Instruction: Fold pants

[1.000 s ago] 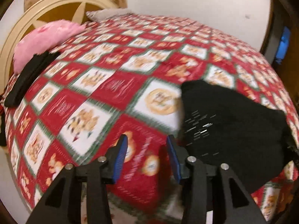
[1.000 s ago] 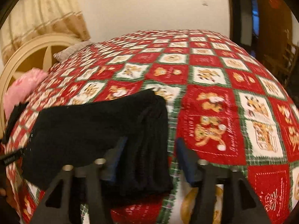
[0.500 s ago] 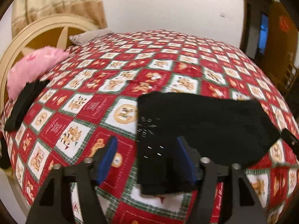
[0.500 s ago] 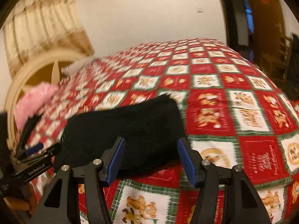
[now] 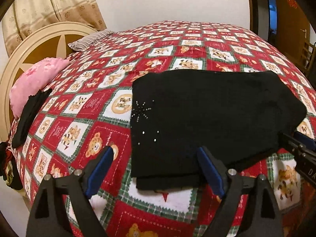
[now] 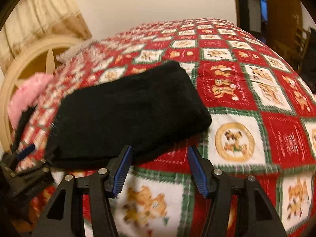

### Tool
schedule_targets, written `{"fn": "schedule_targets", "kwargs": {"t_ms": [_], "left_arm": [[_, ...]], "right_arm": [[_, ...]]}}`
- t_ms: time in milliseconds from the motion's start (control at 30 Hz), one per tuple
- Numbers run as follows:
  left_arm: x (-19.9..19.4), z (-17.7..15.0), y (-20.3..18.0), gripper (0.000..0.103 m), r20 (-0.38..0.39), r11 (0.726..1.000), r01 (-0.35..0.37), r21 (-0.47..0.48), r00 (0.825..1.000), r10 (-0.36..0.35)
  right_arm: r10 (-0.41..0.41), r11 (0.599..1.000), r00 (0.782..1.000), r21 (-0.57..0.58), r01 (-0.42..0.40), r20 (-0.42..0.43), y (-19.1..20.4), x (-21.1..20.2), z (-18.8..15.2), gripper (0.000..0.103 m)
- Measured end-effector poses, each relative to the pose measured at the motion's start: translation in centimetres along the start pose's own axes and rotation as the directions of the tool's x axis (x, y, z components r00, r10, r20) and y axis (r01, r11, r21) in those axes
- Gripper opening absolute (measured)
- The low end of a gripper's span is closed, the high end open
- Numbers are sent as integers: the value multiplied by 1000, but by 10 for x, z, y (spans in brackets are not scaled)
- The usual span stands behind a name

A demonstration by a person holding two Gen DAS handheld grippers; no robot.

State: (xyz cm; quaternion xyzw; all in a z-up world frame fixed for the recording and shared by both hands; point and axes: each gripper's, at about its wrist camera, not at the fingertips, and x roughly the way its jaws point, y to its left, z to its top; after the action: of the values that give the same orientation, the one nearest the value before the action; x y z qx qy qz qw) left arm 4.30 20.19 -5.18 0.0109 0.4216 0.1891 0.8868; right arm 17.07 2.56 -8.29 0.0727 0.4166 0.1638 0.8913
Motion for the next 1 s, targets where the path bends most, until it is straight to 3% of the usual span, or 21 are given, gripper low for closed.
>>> {"fn": "schedule_targets", "kwargs": {"t_ms": [133, 367, 467, 633, 700, 833, 1000], "left_arm": [[-14, -6, 6, 89, 4, 999, 35, -17, 999, -35], [-47, -14, 17, 99, 3, 992, 109, -59, 994, -109], [-66, -17, 22, 101, 41, 985, 155, -73, 988, -152], [-88, -19, 29, 103, 64, 985, 144, -93, 988, -139], [-96, -20, 30, 103, 74, 990, 104, -100, 993, -97], [-114, -20, 35, 103, 110, 990, 105, -98, 989, -94], [-138, -21, 38, 103, 177, 992, 96, -83, 981, -80]], "right_arm": [[12, 1000, 999, 2, -12, 38, 12, -31, -10, 60], [-12, 994, 1000, 104, 14, -20, 13, -61, -30, 60], [-76, 992, 997, 95, 77, -17, 18, -79, -33, 60], [-111, 993, 989, 61, 105, 100, 30, -125, -29, 60], [-116, 993, 975, 36, 111, 188, 39, -150, -29, 61], [-133, 990, 925, -4, 144, 356, 58, -191, -32, 71], [-141, 984, 878, -36, 176, 458, 72, -218, -36, 71]]}}
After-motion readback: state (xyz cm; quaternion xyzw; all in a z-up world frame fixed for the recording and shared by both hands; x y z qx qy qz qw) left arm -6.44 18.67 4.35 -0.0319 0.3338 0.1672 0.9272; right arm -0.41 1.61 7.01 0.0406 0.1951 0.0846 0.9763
